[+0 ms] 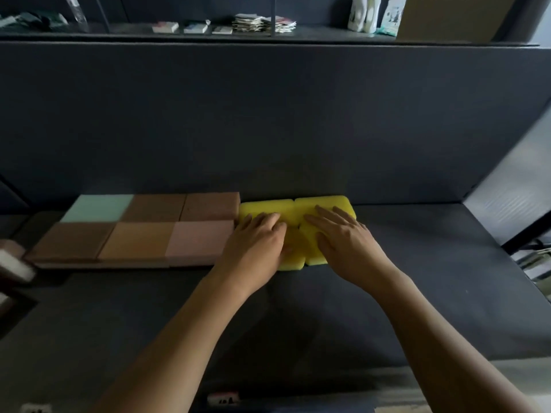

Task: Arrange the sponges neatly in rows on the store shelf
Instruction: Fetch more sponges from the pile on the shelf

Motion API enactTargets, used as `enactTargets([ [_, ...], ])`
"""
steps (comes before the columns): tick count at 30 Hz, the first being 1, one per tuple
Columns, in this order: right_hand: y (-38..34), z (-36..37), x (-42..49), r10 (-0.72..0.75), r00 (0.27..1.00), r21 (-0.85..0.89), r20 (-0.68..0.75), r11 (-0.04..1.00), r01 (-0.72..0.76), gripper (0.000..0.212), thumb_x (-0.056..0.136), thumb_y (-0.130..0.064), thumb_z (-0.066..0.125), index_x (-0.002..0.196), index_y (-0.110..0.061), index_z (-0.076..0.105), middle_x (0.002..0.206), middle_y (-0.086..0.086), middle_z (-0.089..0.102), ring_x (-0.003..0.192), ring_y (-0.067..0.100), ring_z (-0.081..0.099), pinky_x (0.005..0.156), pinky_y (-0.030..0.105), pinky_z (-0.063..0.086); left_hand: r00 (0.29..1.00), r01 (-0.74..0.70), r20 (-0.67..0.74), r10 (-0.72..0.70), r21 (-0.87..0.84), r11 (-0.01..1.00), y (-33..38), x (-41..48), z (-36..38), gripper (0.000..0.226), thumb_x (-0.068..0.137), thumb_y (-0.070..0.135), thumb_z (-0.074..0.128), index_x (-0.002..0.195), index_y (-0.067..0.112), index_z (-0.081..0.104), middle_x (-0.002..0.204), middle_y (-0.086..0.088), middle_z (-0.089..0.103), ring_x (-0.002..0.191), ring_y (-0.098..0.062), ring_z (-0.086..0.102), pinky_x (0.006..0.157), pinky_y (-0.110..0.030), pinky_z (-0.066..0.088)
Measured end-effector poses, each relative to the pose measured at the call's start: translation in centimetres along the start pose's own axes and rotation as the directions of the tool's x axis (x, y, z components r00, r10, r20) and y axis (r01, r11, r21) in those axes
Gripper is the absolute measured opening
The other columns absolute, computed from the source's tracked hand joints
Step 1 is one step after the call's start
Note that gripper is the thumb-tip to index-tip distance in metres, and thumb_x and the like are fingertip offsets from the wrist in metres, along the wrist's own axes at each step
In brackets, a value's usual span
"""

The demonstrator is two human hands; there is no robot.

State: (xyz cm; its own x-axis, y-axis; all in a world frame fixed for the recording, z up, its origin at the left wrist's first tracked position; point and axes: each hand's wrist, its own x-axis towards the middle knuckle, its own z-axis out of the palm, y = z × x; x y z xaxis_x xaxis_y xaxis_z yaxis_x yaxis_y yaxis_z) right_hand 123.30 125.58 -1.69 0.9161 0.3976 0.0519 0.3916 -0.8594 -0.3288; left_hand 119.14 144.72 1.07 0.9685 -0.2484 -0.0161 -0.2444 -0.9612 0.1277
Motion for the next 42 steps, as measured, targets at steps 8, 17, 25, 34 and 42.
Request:
enactTargets([
  [8,-2.1,0.2,1.2,0.032,0.999,-0.047,-0.002,0.998,-0.032,0.047,0.100,-0.031,0.045,0.147,-0.036,0.039,0.160,-0.008,0.028,0.149,0.020,0.020,0.113,0.040,0.028,0.999,-0.026,-0.023,0.026,-0.026,0.999,-2.3,-0.1,-0.7,0.037,0.099,0.019,0.046,0.136,0.017,0.046,0.154,0.001,0.029,0.134,-0.021,0.038,0.101,-0.034,0.037],
  [17,-3.1,-0.3,-1.0,-0.122,0.992,-0.013,0.018,0.992,0.122,0.066,0.090,-0.068,0.037,0.147,-0.036,0.040,0.161,-0.008,0.025,0.152,0.019,0.012,0.120,0.038,0.013,0.997,-0.020,-0.081,0.017,-0.038,0.999,-4.9,-3.6,-0.7,0.062,0.093,0.059,0.044,0.147,0.030,0.036,0.160,0.004,0.021,0.143,-0.022,0.027,0.115,-0.034,0.023],
  [25,-6.0,1.2,1.8,-0.236,0.959,-0.099,0.155,0.962,0.253,0.079,0.090,-0.066,0.046,0.156,-0.031,0.020,0.164,-0.006,0.013,0.152,0.013,0.003,0.124,0.042,0.007,0.998,-0.031,-0.058,0.030,-0.015,0.999,-5.8,-2.4,0.7,0.050,0.098,0.035,0.052,0.145,0.029,0.038,0.162,0.006,0.012,0.149,-0.027,0.001,0.119,-0.040,0.000],
  [34,-6.2,0.0,1.8,-0.224,0.957,-0.164,0.183,0.953,0.254,0.081,0.089,-0.066,0.051,0.155,-0.031,0.021,0.165,-0.006,0.011,0.151,0.012,0.005,0.120,0.030,0.001,0.991,0.070,-0.106,-0.080,-0.091,0.993,-8.3,-3.8,-0.4,0.059,0.100,0.044,0.036,0.153,0.023,0.023,0.162,0.003,0.011,0.149,-0.022,0.008,0.119,-0.034,0.007],
  [42,-7.6,1.4,3.9,-0.302,0.930,-0.034,0.208,0.948,0.315,0.073,0.095,-0.048,0.057,0.156,-0.028,0.022,0.164,-0.007,0.013,0.151,0.008,0.005,0.123,0.029,0.014,0.989,0.141,-0.033,-0.144,-0.085,0.986,-10.0,-3.3,0.4,0.055,0.105,0.025,0.029,0.155,0.022,0.007,0.163,0.004,-0.004,0.149,-0.023,-0.008,0.122,-0.037,0.001],
])
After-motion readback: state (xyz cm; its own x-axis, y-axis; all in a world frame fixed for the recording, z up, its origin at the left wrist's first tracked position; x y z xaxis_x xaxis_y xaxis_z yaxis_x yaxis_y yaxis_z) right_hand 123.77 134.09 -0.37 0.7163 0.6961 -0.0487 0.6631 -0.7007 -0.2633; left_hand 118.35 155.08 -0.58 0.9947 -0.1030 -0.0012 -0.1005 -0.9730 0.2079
